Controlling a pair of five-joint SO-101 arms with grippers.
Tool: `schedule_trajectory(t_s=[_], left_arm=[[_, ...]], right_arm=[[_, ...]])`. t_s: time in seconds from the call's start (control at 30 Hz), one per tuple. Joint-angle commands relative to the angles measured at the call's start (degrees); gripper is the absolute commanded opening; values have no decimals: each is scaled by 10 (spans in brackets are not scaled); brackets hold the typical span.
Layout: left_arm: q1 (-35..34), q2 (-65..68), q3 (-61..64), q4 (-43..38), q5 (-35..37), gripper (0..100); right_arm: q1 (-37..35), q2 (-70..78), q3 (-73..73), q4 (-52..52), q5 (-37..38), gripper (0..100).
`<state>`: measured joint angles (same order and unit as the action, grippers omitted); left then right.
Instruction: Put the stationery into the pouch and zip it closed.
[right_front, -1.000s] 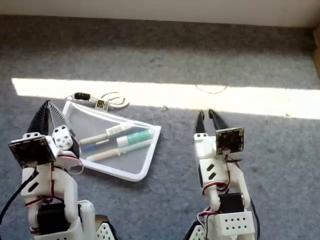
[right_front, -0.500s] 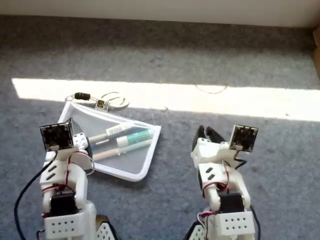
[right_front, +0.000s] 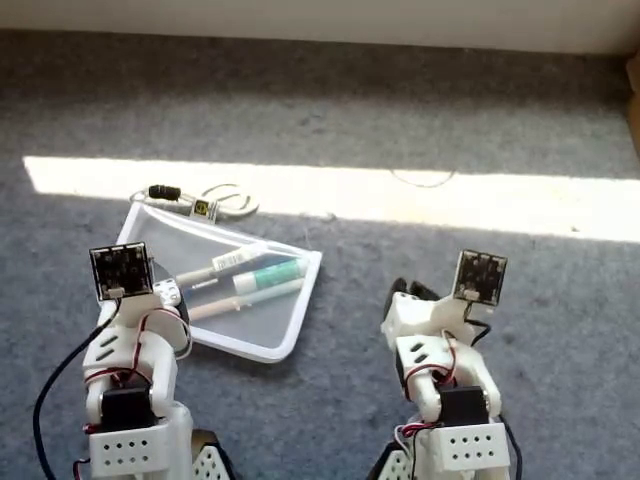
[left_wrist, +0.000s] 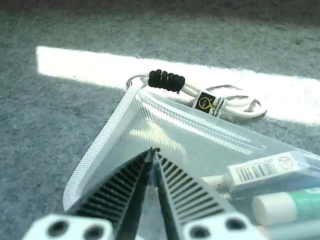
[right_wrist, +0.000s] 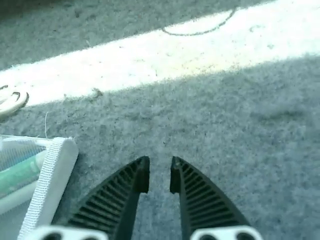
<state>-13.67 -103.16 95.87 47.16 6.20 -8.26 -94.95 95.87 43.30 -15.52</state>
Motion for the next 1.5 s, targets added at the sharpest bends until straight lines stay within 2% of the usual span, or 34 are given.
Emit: schedule_trajectory(t_s=[0.0, 0.17, 0.37, 0.6, 1.1, 1.47], left_arm=[[9, -2, 13, 9, 4, 7], [9, -5, 13, 36, 4, 7], [10, -6, 13, 55, 4, 7], [84, -5, 13, 122, 4, 7], [83, -7, 13, 262, 4, 7], [83, -7, 13, 282, 4, 7]], right_arm=[[6, -6, 90, 29, 2, 67], [6, -3, 90, 37, 2, 67], [3, -7, 90, 106, 2, 67], [2, -3, 90, 124, 2, 66], [2, -7, 89, 153, 0, 63], [6, -7, 89, 153, -2, 63]])
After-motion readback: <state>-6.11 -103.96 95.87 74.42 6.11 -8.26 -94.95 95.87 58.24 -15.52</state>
